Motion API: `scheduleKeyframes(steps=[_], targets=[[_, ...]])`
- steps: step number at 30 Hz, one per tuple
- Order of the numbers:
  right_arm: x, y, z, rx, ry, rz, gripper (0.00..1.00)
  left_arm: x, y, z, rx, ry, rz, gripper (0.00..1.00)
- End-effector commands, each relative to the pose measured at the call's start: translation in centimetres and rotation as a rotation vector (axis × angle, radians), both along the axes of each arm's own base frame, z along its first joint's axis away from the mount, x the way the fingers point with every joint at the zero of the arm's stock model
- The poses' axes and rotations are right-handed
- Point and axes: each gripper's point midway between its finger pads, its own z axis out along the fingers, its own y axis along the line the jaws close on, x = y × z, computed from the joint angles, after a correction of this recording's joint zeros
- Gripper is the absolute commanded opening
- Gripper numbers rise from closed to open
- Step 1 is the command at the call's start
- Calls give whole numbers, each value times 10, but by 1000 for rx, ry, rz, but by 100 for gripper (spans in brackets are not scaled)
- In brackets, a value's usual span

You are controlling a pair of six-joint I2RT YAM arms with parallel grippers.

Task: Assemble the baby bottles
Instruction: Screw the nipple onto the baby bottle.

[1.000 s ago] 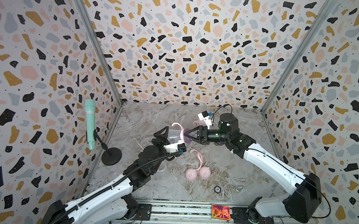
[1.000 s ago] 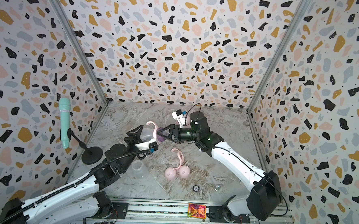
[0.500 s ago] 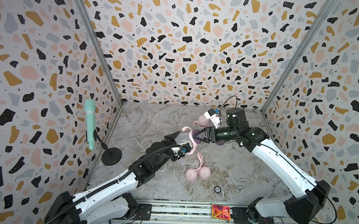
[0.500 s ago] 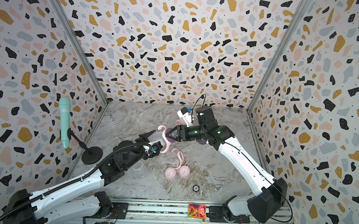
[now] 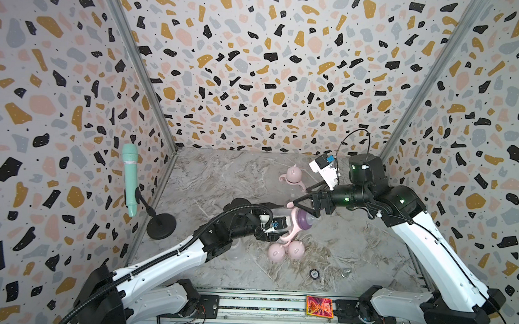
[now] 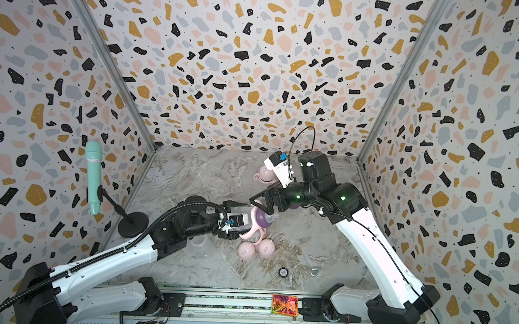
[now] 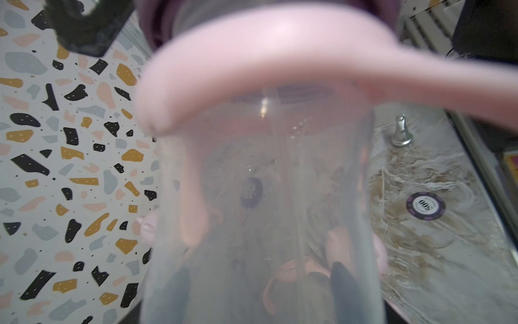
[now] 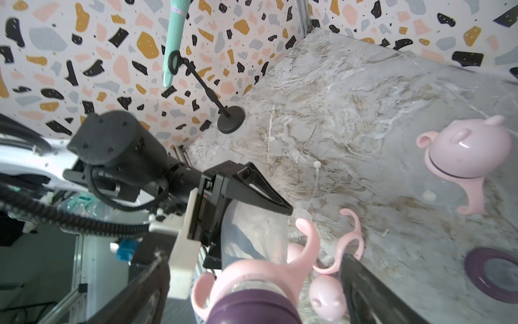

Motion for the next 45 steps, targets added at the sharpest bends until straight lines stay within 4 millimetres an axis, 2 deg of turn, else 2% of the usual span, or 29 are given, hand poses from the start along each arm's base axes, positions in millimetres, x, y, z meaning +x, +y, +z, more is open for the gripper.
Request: scheduleKeyframes(steps=[1, 6, 9, 12, 18, 23, 33, 36, 38, 40, 45], targets=[[-28, -18, 7, -41, -119, 68, 91, -20, -8, 40, -119, 24, -123, 0], [-58, -18, 18, 23, -199, 162, 91, -36, -8, 53, -178, 131, -244, 0], [-68, -16, 21, 30, -219, 210, 95, -39, -7, 60, -204, 183, -280, 0], [-68, -13, 15, 8, -212, 221, 98, -42, -8, 63, -212, 228, -304, 0], [-58, -4, 2, -49, -194, 210, 97, -45, -7, 64, -209, 242, -321, 0], [-50, -1, -1, -71, -191, 182, 87, -47, -5, 65, -210, 236, -318, 0], [-51, 0, -3, -102, -184, 188, 67, -52, -2, 65, -190, 250, -351, 0], [-53, 2, -4, -97, -170, 199, 58, -51, 0, 66, -189, 245, -344, 0], [-51, 4, -8, -101, -160, 198, 48, -49, 0, 66, -186, 237, -331, 0], [-48, 7, -12, -101, -141, 192, 38, -44, 1, 65, -181, 224, -298, 0], [-47, 23, -25, -44, -58, 206, 25, -17, 11, 74, -224, 113, -117, 0]])
